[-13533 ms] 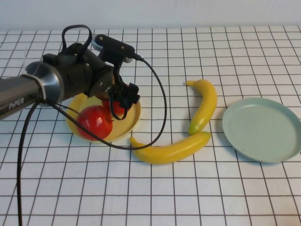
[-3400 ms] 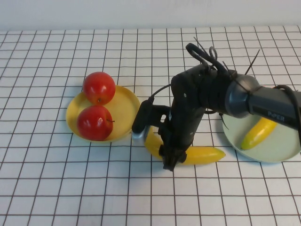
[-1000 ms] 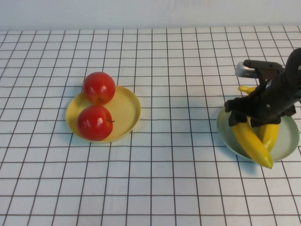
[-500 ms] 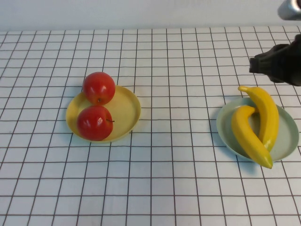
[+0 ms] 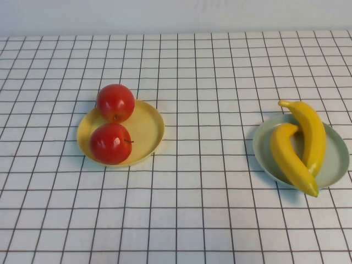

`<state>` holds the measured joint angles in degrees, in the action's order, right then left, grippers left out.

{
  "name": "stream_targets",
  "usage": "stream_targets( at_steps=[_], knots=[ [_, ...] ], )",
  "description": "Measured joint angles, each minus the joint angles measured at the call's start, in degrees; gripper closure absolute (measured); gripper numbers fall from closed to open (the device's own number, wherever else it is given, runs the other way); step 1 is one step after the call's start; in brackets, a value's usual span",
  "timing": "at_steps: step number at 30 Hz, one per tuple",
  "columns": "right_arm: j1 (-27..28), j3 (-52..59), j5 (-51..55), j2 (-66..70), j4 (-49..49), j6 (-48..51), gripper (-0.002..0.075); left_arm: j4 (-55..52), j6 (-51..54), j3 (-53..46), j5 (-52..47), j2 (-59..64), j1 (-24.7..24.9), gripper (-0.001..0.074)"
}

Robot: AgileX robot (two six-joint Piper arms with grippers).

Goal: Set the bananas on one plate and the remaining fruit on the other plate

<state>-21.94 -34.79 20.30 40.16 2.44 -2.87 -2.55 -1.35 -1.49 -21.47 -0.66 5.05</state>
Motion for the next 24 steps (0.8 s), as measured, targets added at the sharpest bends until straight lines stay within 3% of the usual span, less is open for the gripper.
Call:
stream_targets(
  at_steps=[11, 21, 24],
  knots=[
    [0.45, 19.39, -12.88, -17.59, 0.57, 0.00, 0.0740, 0.00, 0.00, 0.00, 0.00, 0.00, 0.00, 0.0733],
    [15.20, 35.01, -17.51, -33.01, 3.41, 0.00, 0.0741, 0.00, 0.00, 0.00, 0.00, 0.00, 0.00, 0.0733],
    [18.01, 36.10, -13.19, -37.45, 3.46, 0.00, 0.0741, 0.00, 0.00, 0.00, 0.00, 0.00, 0.00, 0.0733]
  ],
)
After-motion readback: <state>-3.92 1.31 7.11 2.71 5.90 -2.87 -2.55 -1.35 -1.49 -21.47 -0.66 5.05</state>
